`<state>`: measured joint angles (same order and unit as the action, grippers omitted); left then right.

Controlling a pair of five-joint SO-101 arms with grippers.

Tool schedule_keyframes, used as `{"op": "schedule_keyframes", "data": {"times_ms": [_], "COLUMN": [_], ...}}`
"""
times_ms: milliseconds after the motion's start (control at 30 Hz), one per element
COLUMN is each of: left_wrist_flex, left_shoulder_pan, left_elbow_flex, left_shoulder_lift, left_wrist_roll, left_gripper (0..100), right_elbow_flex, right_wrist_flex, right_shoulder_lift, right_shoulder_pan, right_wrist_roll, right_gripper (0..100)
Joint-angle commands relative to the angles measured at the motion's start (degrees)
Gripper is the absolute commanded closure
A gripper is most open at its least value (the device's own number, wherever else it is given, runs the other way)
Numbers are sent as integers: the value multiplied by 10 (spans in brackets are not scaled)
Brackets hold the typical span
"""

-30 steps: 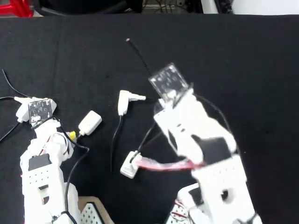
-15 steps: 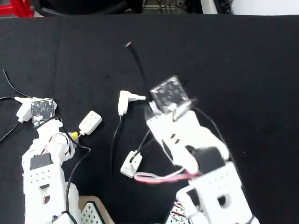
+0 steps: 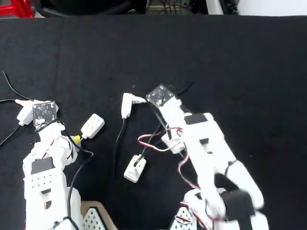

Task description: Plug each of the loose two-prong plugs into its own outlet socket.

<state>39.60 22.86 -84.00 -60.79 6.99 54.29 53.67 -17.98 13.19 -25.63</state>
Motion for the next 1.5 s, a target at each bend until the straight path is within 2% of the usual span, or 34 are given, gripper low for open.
{"op": "schedule_keyframes", "data": {"times_ms": [0, 100, 167, 400, 733, 1067, 1333, 1467], "left_wrist_flex": [0, 0, 0, 0, 0, 0, 0, 0], "left_shoulder_pan": [-2, -2, -2, -2, -2, -2, -3, -2], "left_elbow_flex": [3, 3, 3, 3, 4, 3, 3, 3], "left_shoulder_lift": [-8, -8, -8, -8, -8, -8, -8, -8], "left_wrist_roll": [4, 4, 4, 4, 4, 4, 4, 4], "left_gripper": [751, 751, 751, 751, 751, 751, 751, 751], "right_elbow_flex": [-60, -64, -65, -65, -29, -15, 37, 34], "right_wrist_flex": [-11, -9, -9, 31, 11, 38, 34, 16], "right_shoulder_lift": [80, 88, 88, 88, 88, 87, 4, 7], "right_shoulder_pan": [-11, -11, -9, -11, -12, -12, -11, -10], "right_wrist_roll": [-3, -4, -4, -33, -21, -20, -24, -24], "right_gripper": [936, 807, 778, 797, 797, 797, 837, 834]}}
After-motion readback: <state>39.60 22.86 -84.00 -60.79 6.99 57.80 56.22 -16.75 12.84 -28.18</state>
